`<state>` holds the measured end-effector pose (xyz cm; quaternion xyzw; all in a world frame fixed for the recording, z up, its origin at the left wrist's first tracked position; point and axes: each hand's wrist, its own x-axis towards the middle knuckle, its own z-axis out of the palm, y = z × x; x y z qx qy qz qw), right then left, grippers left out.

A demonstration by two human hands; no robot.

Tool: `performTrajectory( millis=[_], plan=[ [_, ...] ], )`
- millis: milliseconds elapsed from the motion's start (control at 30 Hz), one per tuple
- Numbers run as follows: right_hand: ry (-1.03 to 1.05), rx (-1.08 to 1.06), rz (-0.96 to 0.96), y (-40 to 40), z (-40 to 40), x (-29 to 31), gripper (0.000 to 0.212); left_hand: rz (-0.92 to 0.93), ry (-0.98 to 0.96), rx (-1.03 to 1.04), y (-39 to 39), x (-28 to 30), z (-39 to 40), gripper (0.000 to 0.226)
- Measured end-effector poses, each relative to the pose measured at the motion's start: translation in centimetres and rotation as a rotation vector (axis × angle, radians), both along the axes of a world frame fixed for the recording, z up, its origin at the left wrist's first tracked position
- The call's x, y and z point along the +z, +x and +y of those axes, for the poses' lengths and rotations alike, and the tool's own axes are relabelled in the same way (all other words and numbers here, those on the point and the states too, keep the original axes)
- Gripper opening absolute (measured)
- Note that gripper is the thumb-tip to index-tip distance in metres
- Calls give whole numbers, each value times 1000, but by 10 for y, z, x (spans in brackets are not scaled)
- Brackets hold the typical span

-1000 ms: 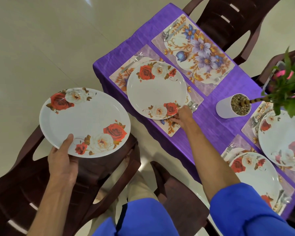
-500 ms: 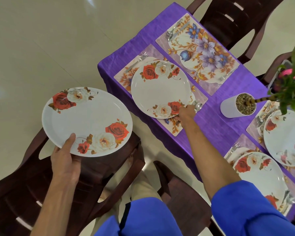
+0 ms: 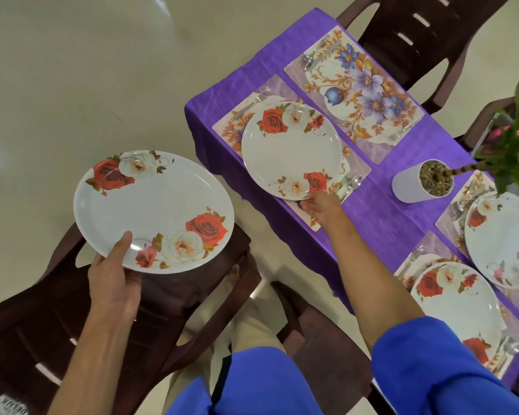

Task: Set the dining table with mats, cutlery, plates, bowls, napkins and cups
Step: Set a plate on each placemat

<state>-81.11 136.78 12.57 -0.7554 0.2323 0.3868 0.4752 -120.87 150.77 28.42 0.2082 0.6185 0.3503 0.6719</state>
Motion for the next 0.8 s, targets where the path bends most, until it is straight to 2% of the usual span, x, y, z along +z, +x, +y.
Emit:
performTrajectory(
  millis=[133,433,533,600,700,733,800],
  plan=[
    [-29,-83,-61,10,0,-3,26,19,17,15,-12,0,-4,28],
    [-54,-90,-60,8,-4,8,21,25,32,13,-23,2,-7,38],
    [-262,-58,-241,-6,-5,21,24,19,62,4,-30,6,-11,44],
    [-364,51,-379,-19,-4,34,22,8,62,-18,-31,5,-11,47],
    [-106,222,-362,-72,-3,60,22,-22,62,-31,-48,10,-16,48],
    [-1,288,-288,-95,-2,73,24,-39,65,-38,-56,12,-18,49],
    [207,442,-114,-145,1,99,41,-78,86,-54,-73,21,-23,51]
  ],
)
